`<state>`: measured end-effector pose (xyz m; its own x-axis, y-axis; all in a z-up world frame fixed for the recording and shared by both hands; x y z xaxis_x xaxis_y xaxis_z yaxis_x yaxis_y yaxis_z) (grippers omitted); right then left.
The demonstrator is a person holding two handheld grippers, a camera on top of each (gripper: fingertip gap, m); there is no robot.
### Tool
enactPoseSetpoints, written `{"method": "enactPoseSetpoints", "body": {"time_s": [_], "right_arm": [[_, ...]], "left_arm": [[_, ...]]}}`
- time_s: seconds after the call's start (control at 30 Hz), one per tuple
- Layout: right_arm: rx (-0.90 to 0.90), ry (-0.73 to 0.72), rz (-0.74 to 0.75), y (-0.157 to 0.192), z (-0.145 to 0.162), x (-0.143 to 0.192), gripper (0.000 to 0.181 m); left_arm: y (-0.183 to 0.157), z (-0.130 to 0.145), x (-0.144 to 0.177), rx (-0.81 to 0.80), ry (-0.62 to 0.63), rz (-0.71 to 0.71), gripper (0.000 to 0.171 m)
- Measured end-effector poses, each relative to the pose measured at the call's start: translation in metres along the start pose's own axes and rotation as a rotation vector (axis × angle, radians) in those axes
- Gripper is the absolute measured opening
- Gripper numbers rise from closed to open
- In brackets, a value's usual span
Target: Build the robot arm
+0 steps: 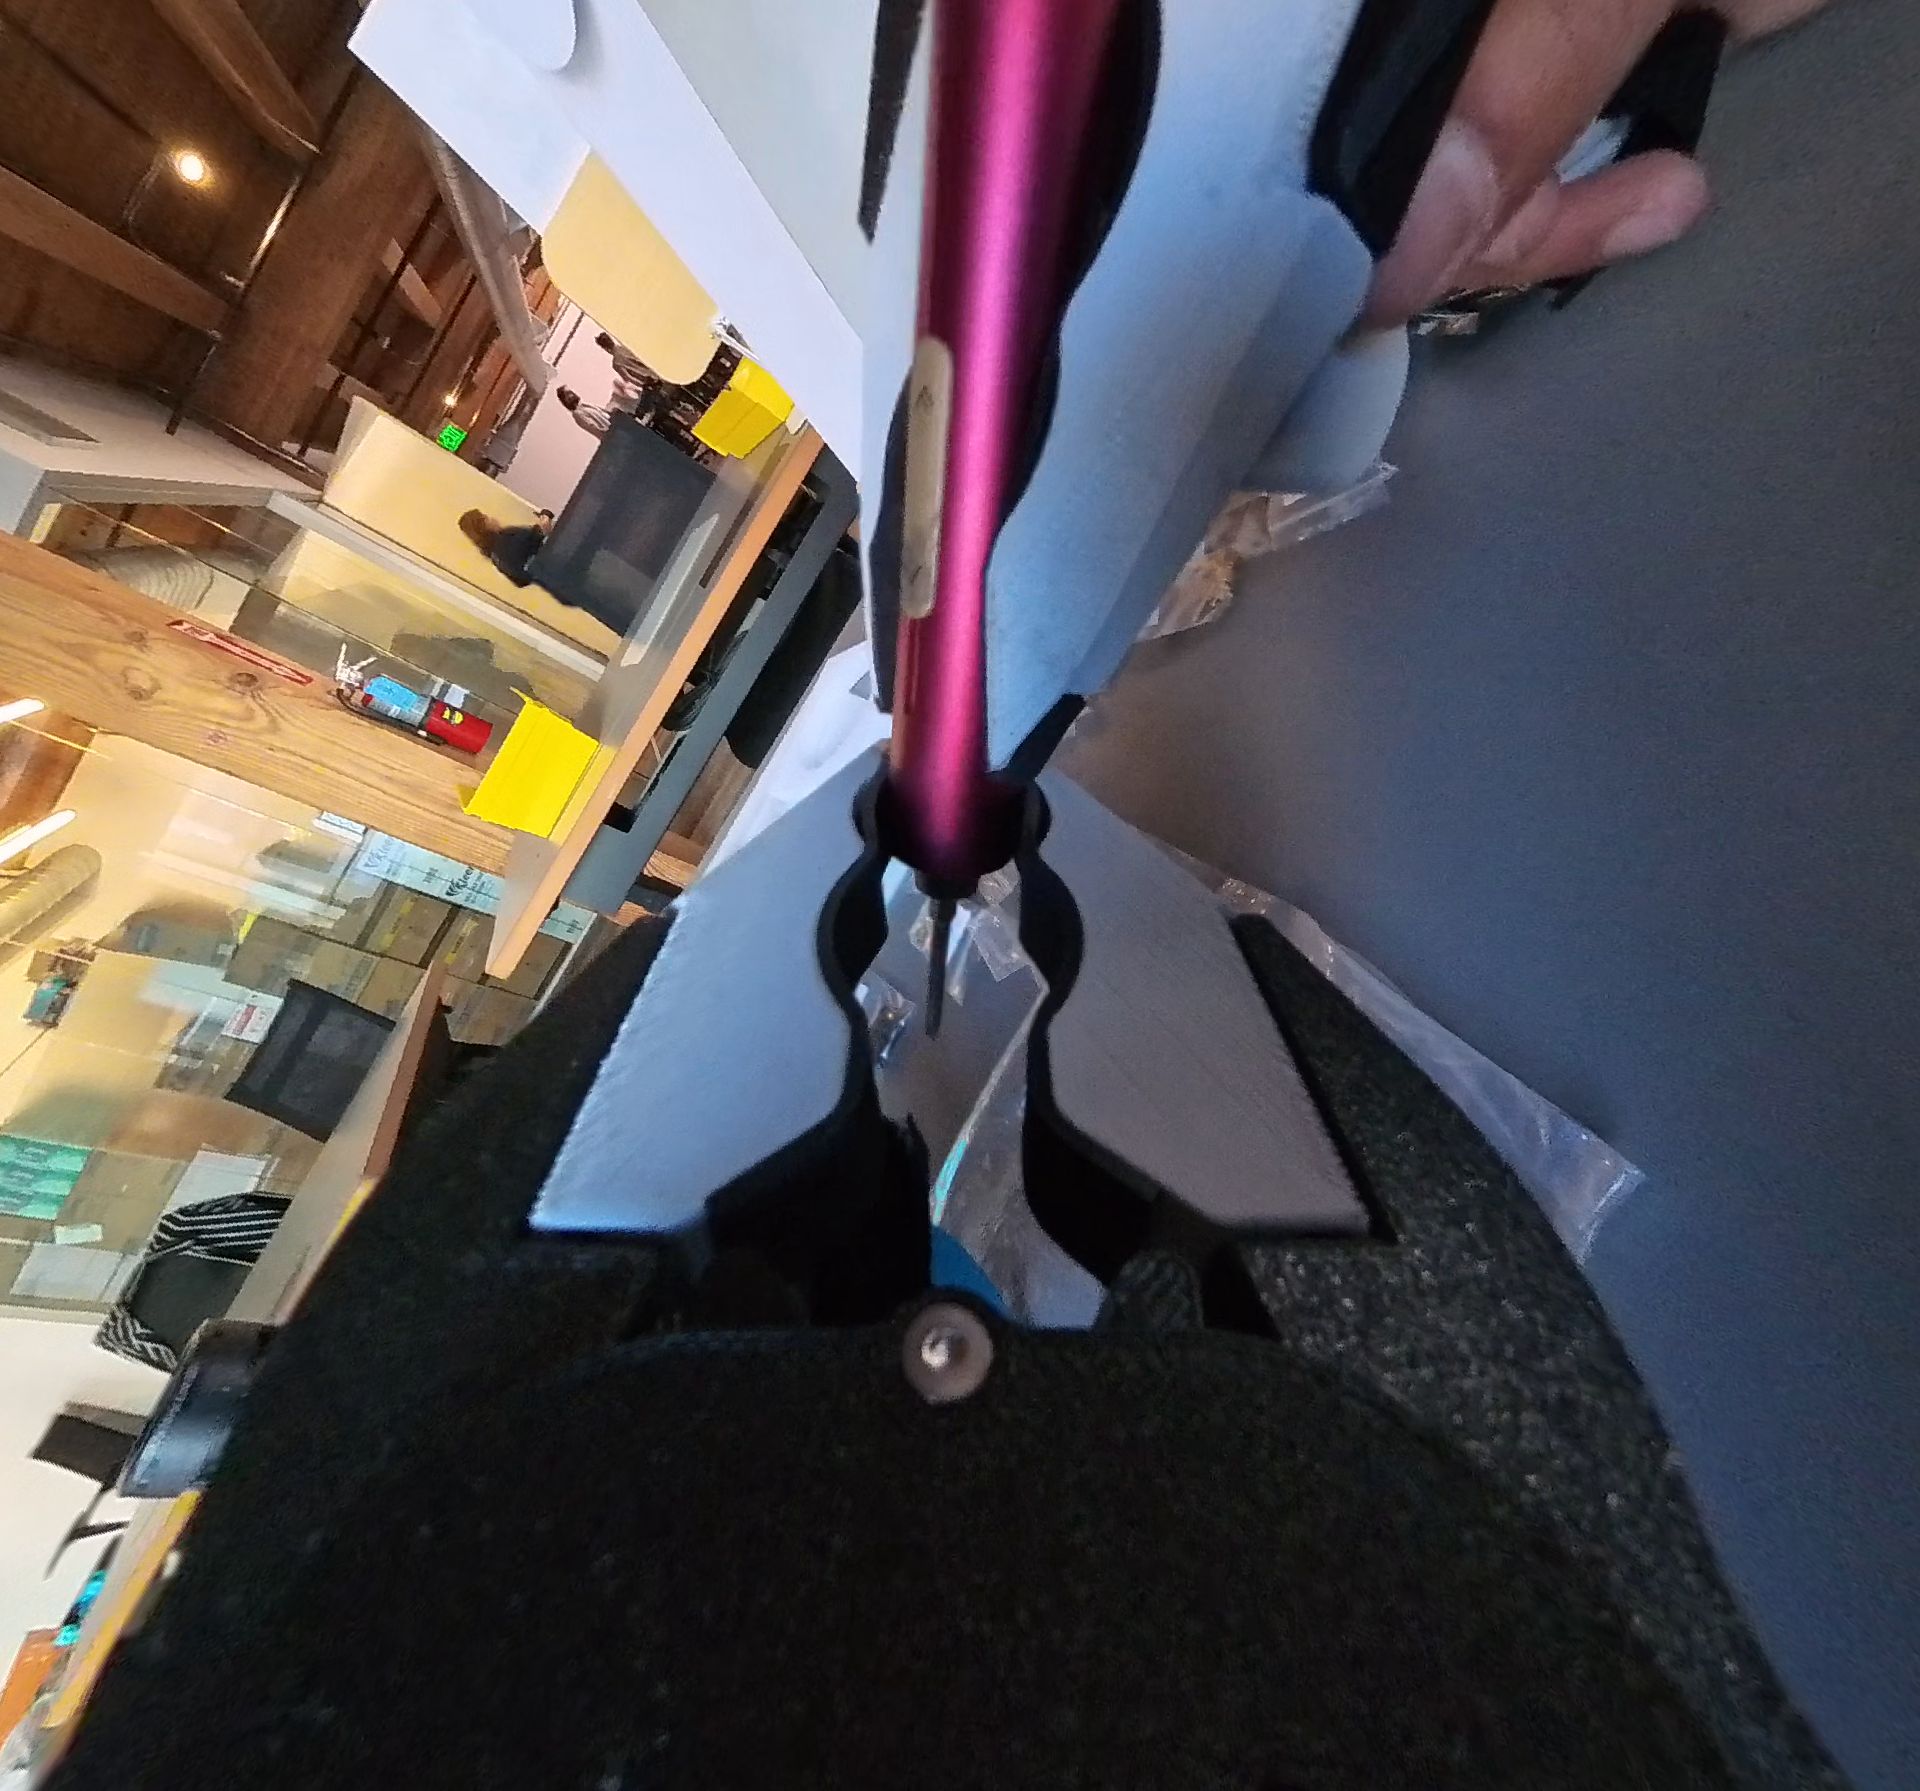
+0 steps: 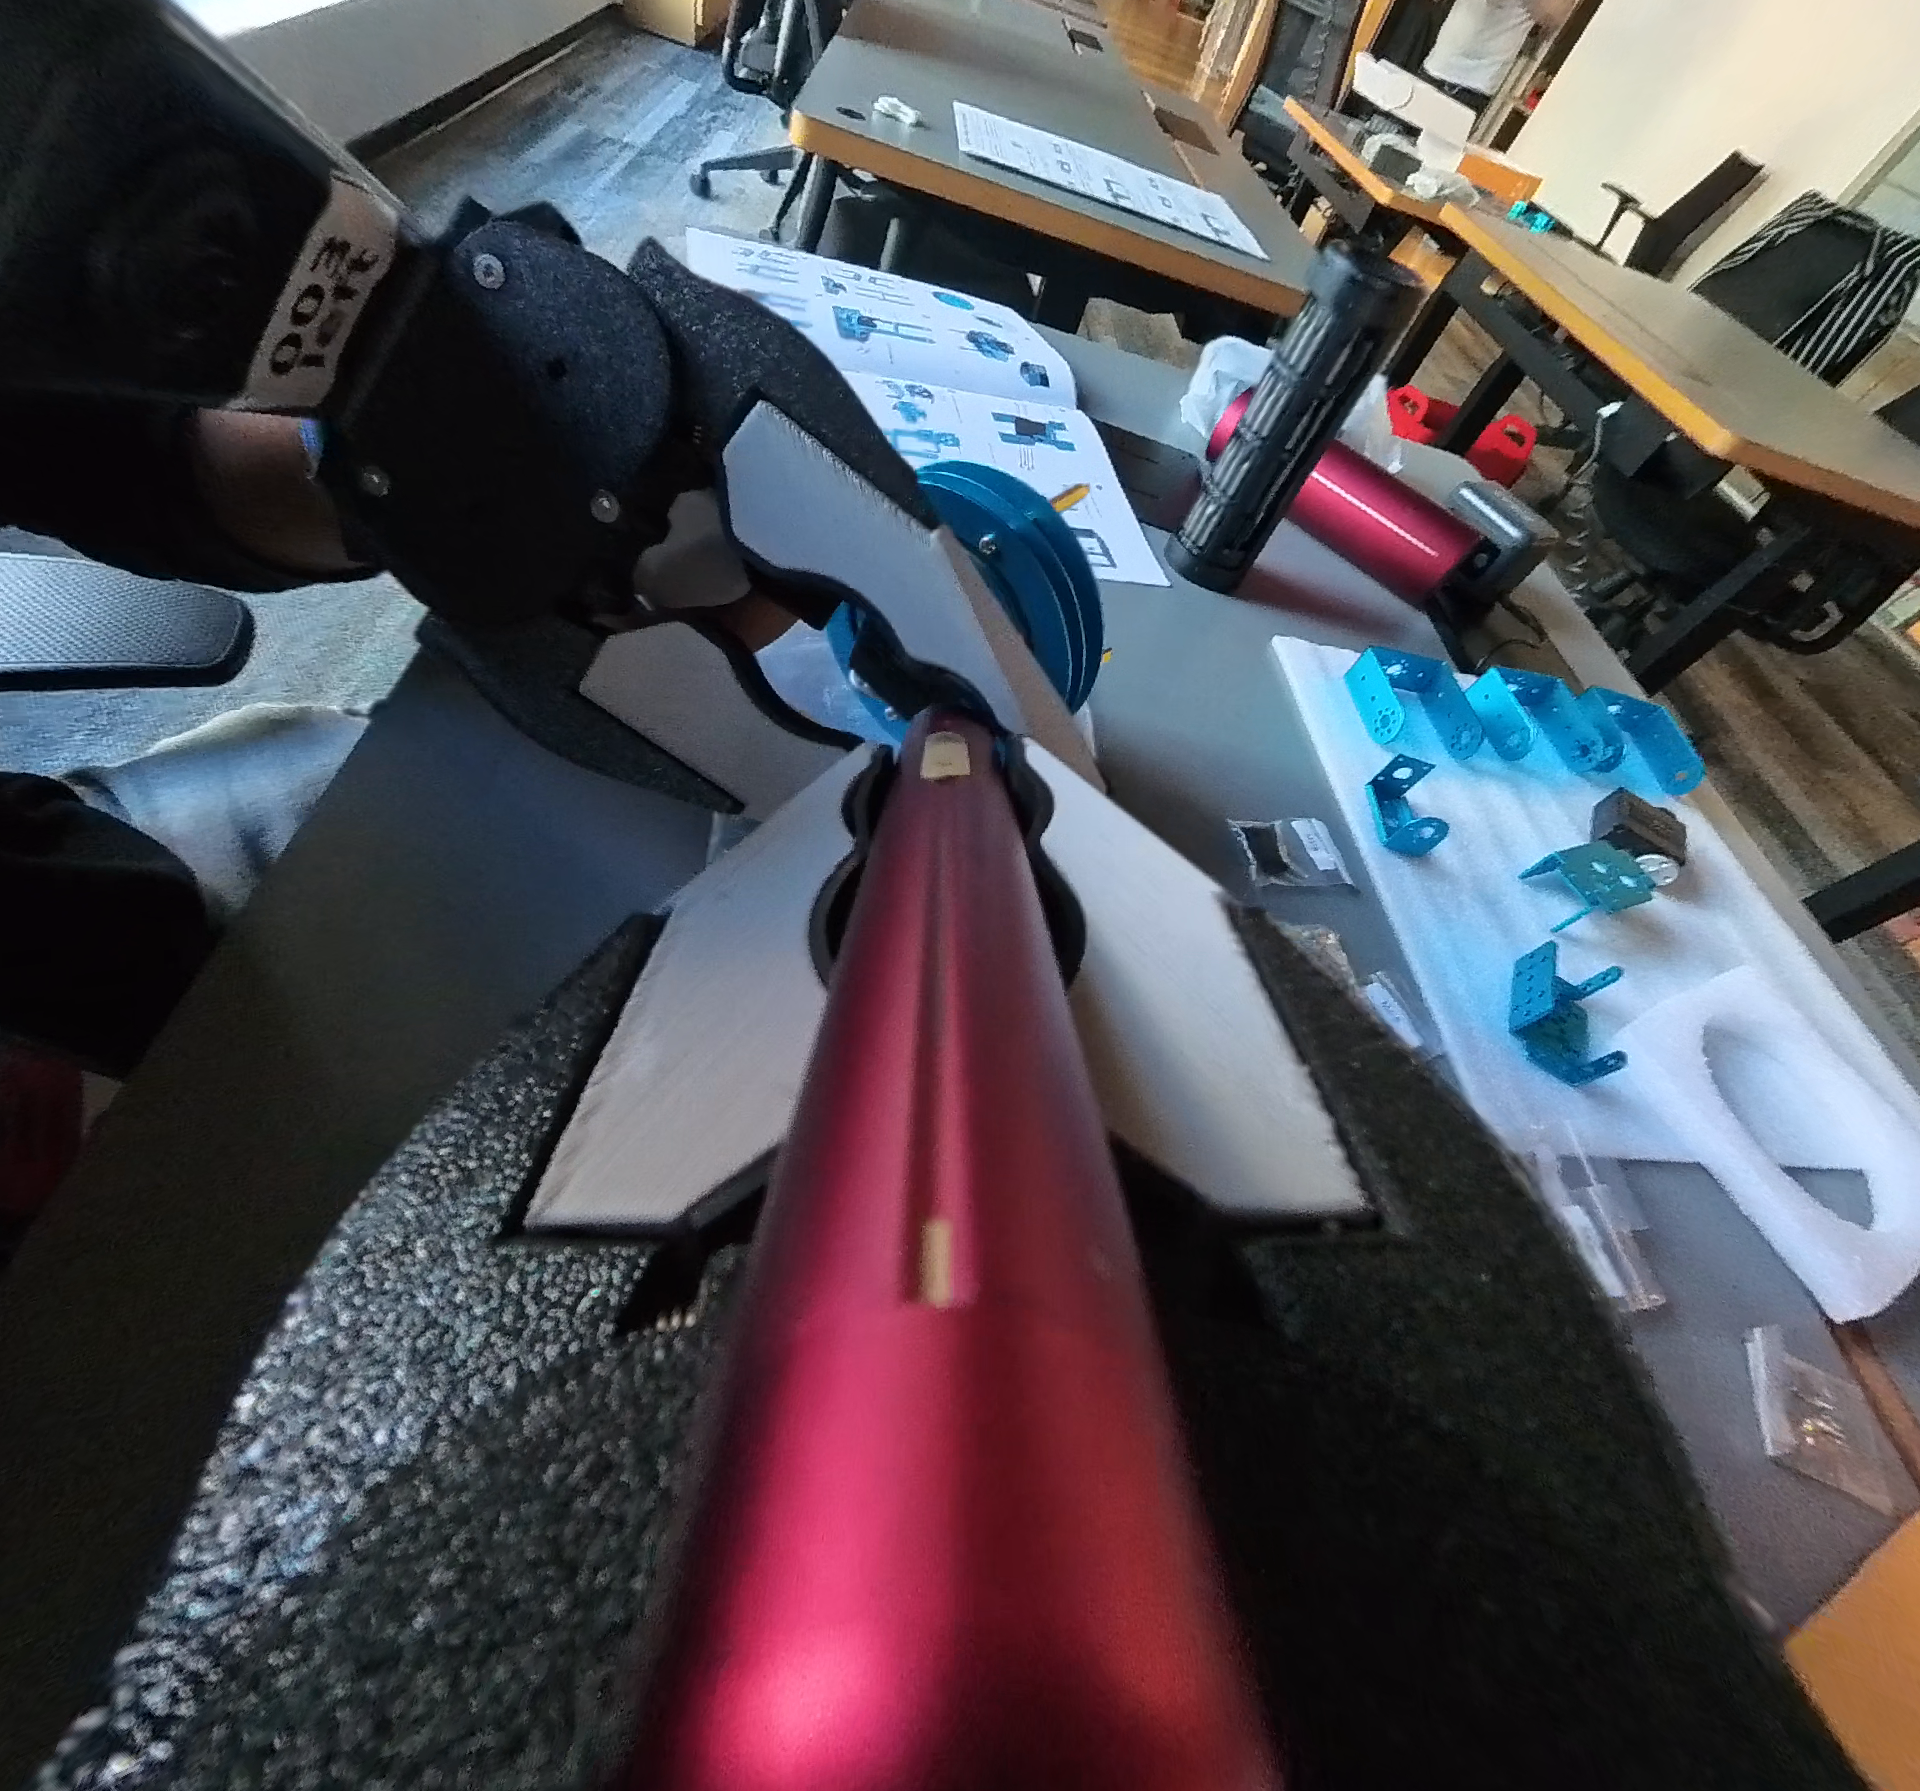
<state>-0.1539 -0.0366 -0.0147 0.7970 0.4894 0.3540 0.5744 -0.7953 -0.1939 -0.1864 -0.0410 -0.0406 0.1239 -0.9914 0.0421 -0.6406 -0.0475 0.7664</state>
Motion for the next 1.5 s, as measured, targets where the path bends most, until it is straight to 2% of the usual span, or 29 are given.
{"method": "enactPoseSetpoints", "body": {"time_s": [0.07, 0.1, 0.13, 0.17, 0.23, 0.3, 0.37, 0.5, 0.73, 0.83, 0.93, 1.13, 1.27, 1.43, 1.5], "right_arm": [[-0.002, -0.004, 0.0, 0.001, 0.001, 0.0, 0.021], [-0.015, -0.009, 0.011, -0.001, 0.003, 0.003, 0.021], [-0.03, -0.012, 0.028, -0.004, 0.006, 0.008, 0.021], [-0.059, -0.012, 0.038, -0.007, 0.012, 0.014, 0.021], [-0.127, -0.012, 0.051, -0.01, 0.033, 0.021, 0.02], [-0.181, 0.016, 0.072, -0.013, 0.059, 0.019, 0.021], [-0.238, 0.046, 0.031, -0.011, 0.075, 0.008, 0.021], [-0.257, 0.11, -0.027, -0.009, 0.081, -0.013, 0.021], [-0.243, 0.18, -0.075, -0.001, 0.084, -0.04, 0.022], [-0.257, 0.179, -0.084, -0.002, 0.085, -0.043, 0.022], [-0.244, 0.242, -0.078, -0.003, 0.095, -0.044, 0.022], [-0.283, 0.168, -0.056, -0.011, 0.083, -0.034, 0.021], [-0.366, -0.014, -0.103, -0.013, 0.055, -0.033, 0.02], [-0.485, -0.284, -0.21, -0.013, 0.012, -0.033, 0.022], [-0.512, -0.346, -0.251, -0.012, 0.001, -0.037, 0.023]], "left_arm": [[-0.001, 0.01, 0.003, 0.018, 0.057, 0.016, 0.025], [0.004, 0.022, 0.007, 0.02, 0.109, -0.005, 0.044], [0.008, 0.036, 0.016, 0.031, 0.161, -0.01, 0.05], [0.01, 0.049, 0.03, 0.071, 0.202, 0.011, 0.049], [0.006, 0.066, 0.059, 0.262, 0.276, 0.099, 0.036], [-0.012, 0.068, 0.077, 0.509, 0.324, 0.205, 0.034], [-0.025, 0.073, 0.082, 0.613, 0.368, 0.201, 0.033], [-0.036, 0.098, 0.079, 0.6, 0.485, 0.094, 0.029], [-0.036, 0.098, 0.09, 0.57, 0.509, 0.072, 0.025], [-0.04, 0.093, 0.089, 0.615, 0.491, 0.11, 0.025], [-0.044, 0.091, 0.087, 0.635, 0.474, 0.146, 0.025], [-0.04, 0.093, 0.077, 0.607, 0.454, 0.137, 0.026], [-0.017, 0.091, 0.064, 0.639, 0.36, 0.022, 0.027], [0.008, 0.08, 0.064, 0.59, 0.148, -0.068, 0.031], [0.023, 0.074, 0.07, 0.63, 0.059, -0.138, 0.031]]}}
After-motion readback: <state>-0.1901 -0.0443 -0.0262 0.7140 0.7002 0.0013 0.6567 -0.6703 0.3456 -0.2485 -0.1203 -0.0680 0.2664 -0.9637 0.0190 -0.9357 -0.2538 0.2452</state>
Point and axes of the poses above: each gripper's, where its closed fingertips meet, x back along the fingers, z out of its underside, y = z × x across the jaws, the point moved 3 cm from there along x, back along the fingers, and after that the axes turned 12 degrees about -z, right-handed, at the moved point
